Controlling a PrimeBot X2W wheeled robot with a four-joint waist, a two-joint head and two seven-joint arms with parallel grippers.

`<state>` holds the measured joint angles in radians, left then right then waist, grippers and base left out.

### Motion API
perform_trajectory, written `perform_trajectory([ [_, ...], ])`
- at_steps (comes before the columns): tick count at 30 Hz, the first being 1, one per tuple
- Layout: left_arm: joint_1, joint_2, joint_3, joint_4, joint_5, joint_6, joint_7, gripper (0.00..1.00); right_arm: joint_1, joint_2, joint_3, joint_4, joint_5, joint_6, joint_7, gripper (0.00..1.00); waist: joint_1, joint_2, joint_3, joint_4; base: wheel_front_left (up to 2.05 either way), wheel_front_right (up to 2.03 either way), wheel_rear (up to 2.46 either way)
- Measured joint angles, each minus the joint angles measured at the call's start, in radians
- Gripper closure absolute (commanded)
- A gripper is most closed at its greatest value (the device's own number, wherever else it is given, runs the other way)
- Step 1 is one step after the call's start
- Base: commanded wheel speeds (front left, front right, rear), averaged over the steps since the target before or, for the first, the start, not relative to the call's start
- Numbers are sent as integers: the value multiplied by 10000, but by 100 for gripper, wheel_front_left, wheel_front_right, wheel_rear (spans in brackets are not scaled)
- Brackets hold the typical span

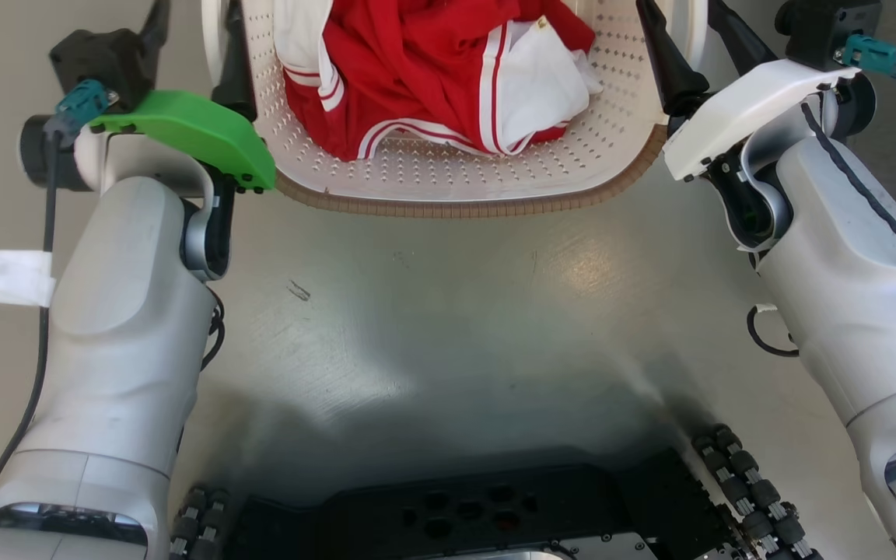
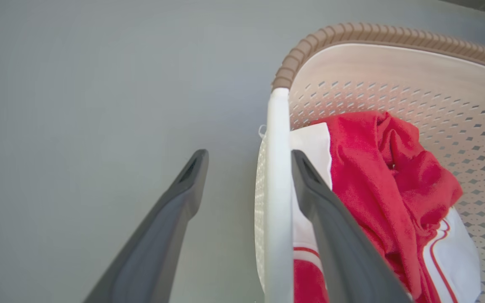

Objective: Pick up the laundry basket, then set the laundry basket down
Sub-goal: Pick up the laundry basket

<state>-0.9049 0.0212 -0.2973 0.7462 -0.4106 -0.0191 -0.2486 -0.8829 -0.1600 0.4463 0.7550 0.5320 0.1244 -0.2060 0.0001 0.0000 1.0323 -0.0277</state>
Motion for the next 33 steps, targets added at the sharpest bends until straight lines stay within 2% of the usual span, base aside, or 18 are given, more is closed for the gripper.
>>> perform_trajectory([
  [11, -543, -8, -560, 838, -265, -332, 0, 0, -571, 63, 594, 876, 355, 0, 2, 0, -1, 0, 432, -27, 0, 0, 0],
  [16, -613, -8, -727, 1170, -430, -349, 0, 0, -622, 136, 865, 1172, 608, 0, -2, 0, -1, 0, 485, -28, 0, 0, 0],
  [17, -621, -6, -765, 1223, -499, -349, 0, 6, -668, 157, 917, 1218, 660, 0, -2, 9, -1, 0, 495, -28, 0, 0, 0],
  [18, -642, -6, -813, 1262, -527, -351, 0, 16, -725, 173, 976, 1246, 692, 0, -4, 35, -1, 0, 503, -28, 0, 0, 0],
  [19, -683, -8, -865, 1294, -529, -351, 0, 53, -779, 190, 1043, 1267, 706, 0, -15, 49, -1, 0, 510, -28, 0, 0, 0],
  [20, -737, -10, -895, 1338, -556, -353, 0, 73, -818, 211, 1097, 1300, 708, 0, -17, 74, -1, 0, 515, -28, 0, 0, 0],
  [21, -802, -27, -918, 1392, -591, -393, 0, 100, -844, 236, 1139, 1342, 708, 0, -21, 96, -1, 0, 516, -29, 0, 0, 0],
  [22, -844, -73, -936, 1423, -623, -424, 0, 100, -871, 297, 1172, 1367, 750, -23, -52, 100, -1, 0, 514, -30, 0, 0, 0],
  [23, -855, -171, -936, 1473, -711, -416, -2, 100, -917, 389, 1166, 1429, 853, -138, -61, 100, -1, 0, 509, -33, 0, 0, 0],
  [33, -900, -251, -1181, 1868, -888, -426, -33, 100, -982, 391, 1425, 1875, 1045, -196, -221, 100, -1, 0, 291, -44, 0, 0, 0],
])
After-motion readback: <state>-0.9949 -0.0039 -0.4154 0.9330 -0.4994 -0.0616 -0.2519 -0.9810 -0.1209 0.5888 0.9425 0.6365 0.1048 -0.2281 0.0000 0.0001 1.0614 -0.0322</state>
